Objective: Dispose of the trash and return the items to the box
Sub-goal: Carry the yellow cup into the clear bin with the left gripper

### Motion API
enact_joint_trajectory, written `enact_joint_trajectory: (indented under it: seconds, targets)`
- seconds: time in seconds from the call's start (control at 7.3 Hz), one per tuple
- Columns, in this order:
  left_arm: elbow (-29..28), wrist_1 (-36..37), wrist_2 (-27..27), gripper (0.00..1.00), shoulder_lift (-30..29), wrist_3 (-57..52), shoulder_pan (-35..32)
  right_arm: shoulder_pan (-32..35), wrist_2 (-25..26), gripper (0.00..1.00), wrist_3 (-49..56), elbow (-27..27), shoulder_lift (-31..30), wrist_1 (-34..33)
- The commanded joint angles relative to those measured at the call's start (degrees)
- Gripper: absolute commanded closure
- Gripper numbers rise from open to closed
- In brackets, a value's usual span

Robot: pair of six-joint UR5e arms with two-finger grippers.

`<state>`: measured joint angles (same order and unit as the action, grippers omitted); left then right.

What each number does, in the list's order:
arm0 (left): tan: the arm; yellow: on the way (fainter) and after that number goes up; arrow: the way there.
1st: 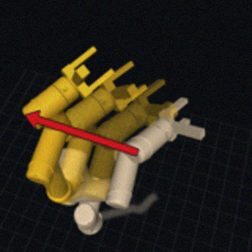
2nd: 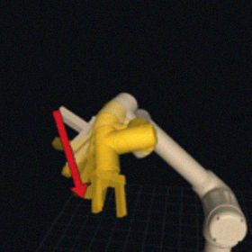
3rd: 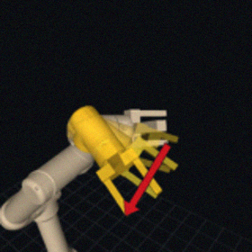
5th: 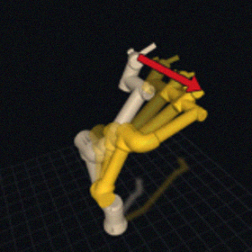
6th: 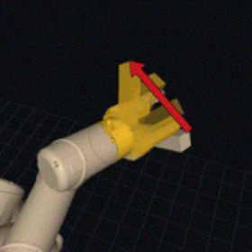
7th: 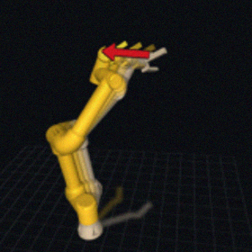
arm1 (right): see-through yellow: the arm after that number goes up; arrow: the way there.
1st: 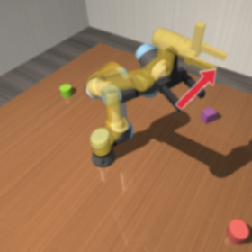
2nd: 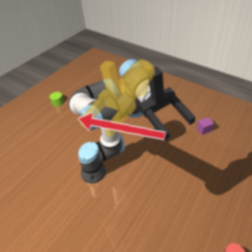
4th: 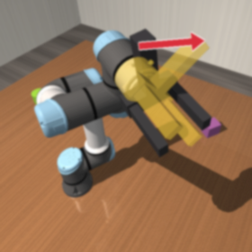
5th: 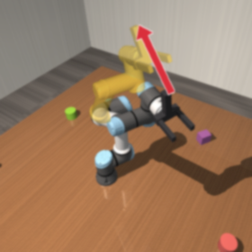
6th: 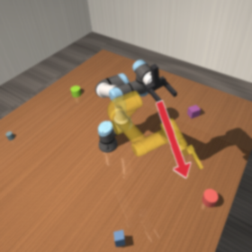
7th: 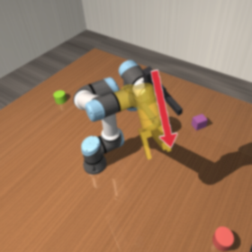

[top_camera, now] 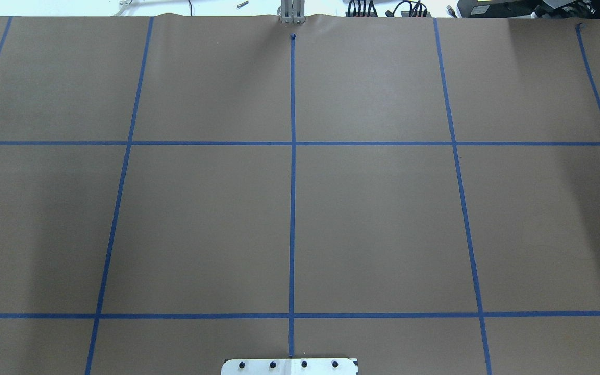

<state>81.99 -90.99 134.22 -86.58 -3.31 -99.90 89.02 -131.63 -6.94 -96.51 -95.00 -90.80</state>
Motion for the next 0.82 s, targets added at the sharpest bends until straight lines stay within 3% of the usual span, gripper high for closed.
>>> enact_joint_trajectory:
  seconds: [0.0, 0.68]
  targets:
    - [-1.66, -1.28, 0.25, 1.00, 1.23, 1.81, 0.15, -0.07, -0.03, 0.00, -0.09, -0.08, 0.08, 0.01]
    - [-2.54, -7.18, 0.25, 1.00, 4.75, 4.90, 7.16, -0.51, -0.12, 0.00, -0.18, -0.16, 0.08, 0.01]
